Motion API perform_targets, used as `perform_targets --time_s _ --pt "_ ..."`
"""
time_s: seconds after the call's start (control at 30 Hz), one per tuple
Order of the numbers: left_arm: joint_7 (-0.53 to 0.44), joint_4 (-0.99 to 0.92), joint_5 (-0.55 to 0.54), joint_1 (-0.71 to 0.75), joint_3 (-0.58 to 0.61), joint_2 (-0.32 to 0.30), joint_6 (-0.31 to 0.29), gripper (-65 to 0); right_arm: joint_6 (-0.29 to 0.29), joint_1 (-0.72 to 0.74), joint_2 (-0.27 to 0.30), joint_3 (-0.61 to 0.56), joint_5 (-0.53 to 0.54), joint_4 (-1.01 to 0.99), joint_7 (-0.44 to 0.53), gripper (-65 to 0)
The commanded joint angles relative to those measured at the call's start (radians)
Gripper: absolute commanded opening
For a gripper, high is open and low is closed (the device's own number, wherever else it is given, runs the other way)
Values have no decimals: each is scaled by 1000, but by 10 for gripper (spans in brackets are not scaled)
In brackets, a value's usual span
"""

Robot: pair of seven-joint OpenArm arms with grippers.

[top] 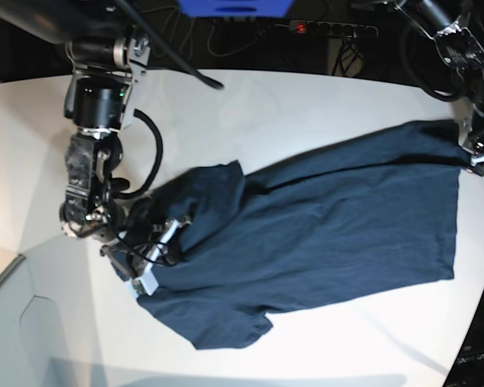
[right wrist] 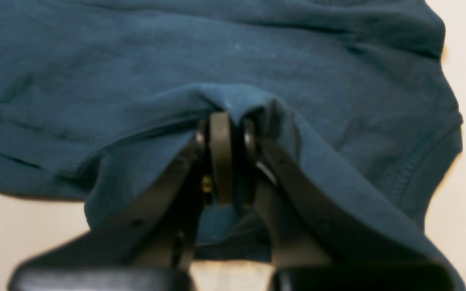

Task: Layout the t-shirt on the table in an organized manner, then fold the t-shirt properly
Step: 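Pull the right gripper's corner further out, dragging the sleeve side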

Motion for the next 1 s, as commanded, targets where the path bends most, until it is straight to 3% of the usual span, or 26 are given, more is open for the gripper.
perform_targets --time_s 0.0,0.1,0.23,0.43,0.7,0.97 --pt "-21 16 -10 -9 -1 -16 -2 -466 -7 28 8 -1 20 17 23 -550" --pt "-21 17 -10 -8 -1 -16 -2 -387 -7 26 10 0 20 20 23 -444" --pt "-20 28 -17 0 -4 -16 -2 -384 -7 23 36 22 20 62 23 -355" --pt "-26 -4 -13 41 -4 -10 -5 -379 -7 -15 43 123 20 143 29 -348" --pt "-27 -156 -17 41 -4 -16 -7 -379 -7 20 129 144 20 -37 34 -344" --pt "-27 -162 -10 33 4 -16 -7 -379 -7 46 178 132 18 -172 187 -344"
